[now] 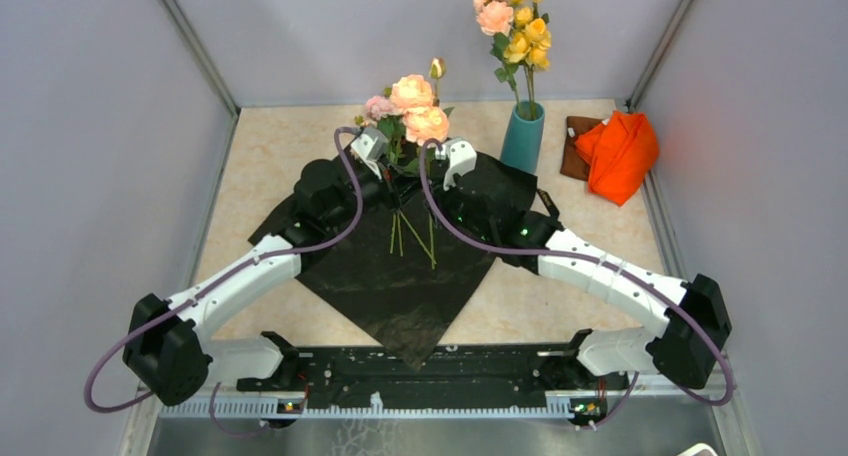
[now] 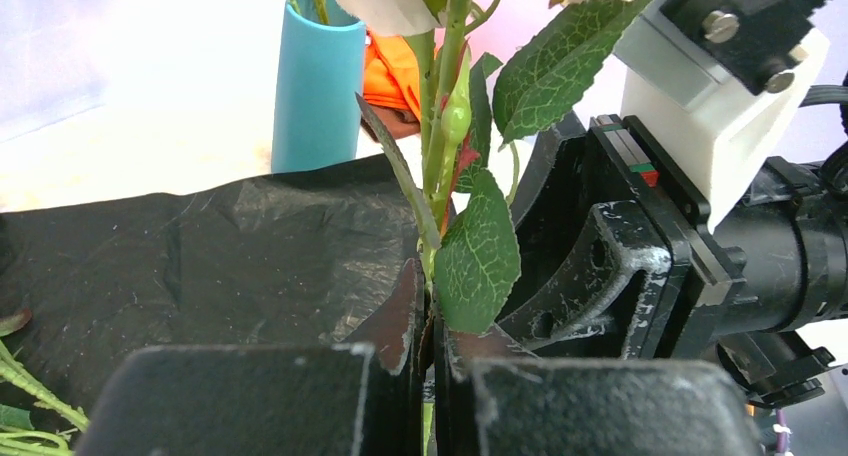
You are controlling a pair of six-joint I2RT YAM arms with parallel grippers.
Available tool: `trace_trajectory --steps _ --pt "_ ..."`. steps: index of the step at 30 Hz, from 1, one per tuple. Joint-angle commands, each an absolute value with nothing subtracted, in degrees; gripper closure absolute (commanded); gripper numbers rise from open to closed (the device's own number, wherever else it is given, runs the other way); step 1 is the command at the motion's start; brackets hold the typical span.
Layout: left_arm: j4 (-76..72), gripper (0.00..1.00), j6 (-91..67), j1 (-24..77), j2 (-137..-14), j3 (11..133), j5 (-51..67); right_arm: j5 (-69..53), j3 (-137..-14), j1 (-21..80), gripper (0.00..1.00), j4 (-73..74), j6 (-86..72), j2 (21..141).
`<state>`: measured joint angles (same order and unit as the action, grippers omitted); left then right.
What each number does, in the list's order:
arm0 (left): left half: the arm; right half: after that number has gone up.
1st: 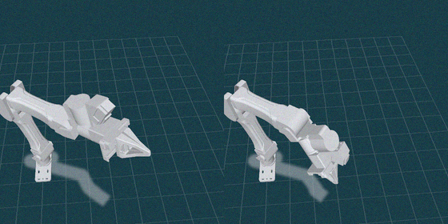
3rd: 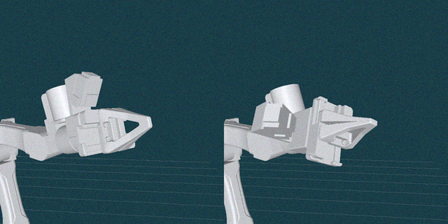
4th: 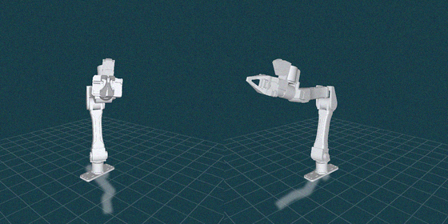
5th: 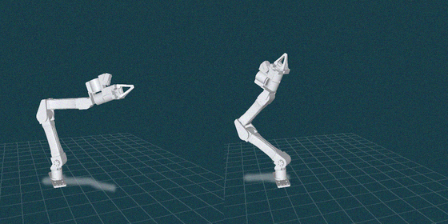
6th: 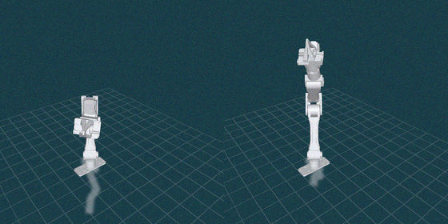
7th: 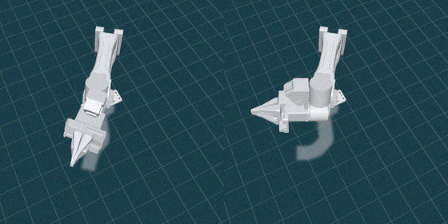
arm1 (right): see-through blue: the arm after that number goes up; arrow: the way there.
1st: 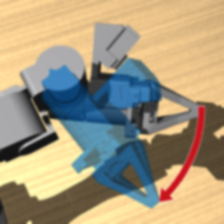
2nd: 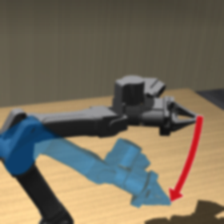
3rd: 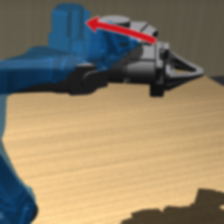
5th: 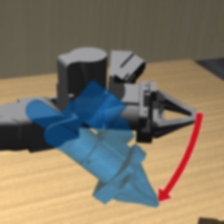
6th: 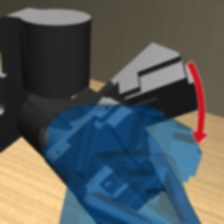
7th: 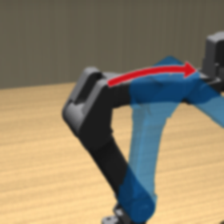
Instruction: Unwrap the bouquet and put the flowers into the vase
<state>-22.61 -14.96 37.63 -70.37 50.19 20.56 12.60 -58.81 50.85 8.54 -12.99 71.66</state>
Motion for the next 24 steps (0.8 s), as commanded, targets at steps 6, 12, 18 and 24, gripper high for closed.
trace_trajectory --steps 6,12,18,24 --pt "-22.7 1.00 -15.7 38.0 -67.9 49.5 22.0 14.7 -62.6 51.2 0.76 5.8 -11.4 72.7" --pt "-21.5 1.00 -14.8 38.0 -68.7 49.7 20.6 15.1 -62.5 51.2 1.00 5.8 -11.2 72.3" --pt "-17.2 0.24 -13.0 38.0 -68.2 50.5 14.0 18.2 -63.6 51.2 1.00 6.7 -9.8 71.9" --pt "-13.1 0.01 -12.6 38.0 -67.0 49.1 9.5 19.6 -66.9 49.4 1.00 7.9 -8.1 72.4"
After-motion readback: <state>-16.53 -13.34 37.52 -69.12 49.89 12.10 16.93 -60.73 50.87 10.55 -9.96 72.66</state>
